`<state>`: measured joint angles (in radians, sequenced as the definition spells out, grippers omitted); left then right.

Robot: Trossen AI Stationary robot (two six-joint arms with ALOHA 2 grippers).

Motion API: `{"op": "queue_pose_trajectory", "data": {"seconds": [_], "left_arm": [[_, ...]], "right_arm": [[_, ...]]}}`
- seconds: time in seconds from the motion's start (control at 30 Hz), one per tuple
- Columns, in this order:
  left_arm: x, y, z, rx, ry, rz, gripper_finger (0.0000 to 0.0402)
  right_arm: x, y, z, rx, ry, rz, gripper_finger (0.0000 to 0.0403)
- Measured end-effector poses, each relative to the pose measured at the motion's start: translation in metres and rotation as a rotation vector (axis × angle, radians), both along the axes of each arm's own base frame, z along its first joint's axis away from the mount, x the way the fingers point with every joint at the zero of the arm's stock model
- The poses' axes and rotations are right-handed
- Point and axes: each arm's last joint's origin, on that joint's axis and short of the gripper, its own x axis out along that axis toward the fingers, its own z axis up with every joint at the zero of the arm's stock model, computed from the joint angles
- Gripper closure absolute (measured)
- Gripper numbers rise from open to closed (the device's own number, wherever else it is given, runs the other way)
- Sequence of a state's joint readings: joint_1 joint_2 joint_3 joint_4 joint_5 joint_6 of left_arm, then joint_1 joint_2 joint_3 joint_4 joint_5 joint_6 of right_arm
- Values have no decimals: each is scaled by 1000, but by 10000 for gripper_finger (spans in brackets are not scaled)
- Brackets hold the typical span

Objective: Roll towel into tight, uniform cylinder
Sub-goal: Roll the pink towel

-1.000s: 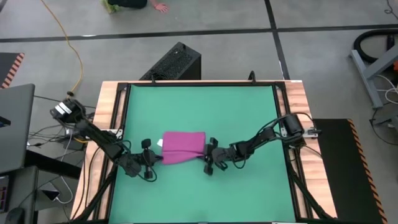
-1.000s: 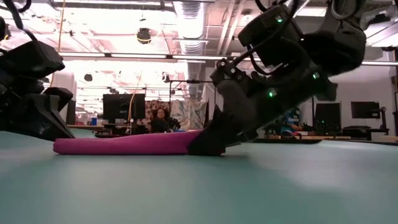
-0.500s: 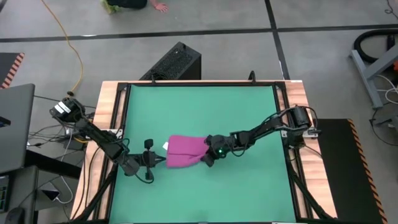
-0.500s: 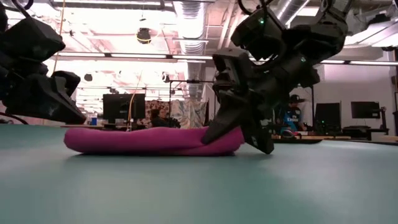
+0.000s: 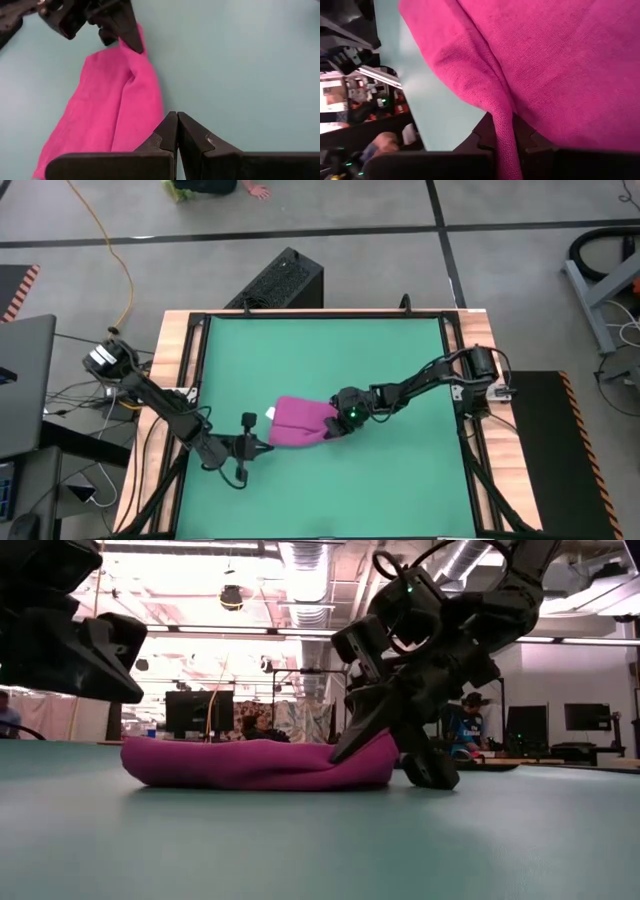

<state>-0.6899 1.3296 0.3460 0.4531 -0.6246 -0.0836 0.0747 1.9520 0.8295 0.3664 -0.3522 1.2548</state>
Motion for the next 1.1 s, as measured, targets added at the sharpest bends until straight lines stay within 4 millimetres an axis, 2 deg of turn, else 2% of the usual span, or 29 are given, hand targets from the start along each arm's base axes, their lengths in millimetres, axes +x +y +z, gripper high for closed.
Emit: {"op": "queue_pose_trajectory", "data": {"seconds": [0.23, 0.4, 0.57, 0.7, 1.1], "left_arm": [[10, -8, -16, 130, 63, -26, 402], [20, -26, -32, 288, 119, -93, 402], [28, -34, -39, 396, 149, -18, 402], [32, -29, -40, 418, 141, 51, 401], [49, -8, -38, 497, 151, 98, 402]], "right_arm": [[0, -3, 1, 73, 21, -13, 371], [0, -3, 1, 98, 21, -9, 375], [-1, -1, 1, 150, 51, 7, 375], [-1, 1, 1, 152, 44, 10, 374], [0, 1, 2, 136, 16, 29, 372]]}}
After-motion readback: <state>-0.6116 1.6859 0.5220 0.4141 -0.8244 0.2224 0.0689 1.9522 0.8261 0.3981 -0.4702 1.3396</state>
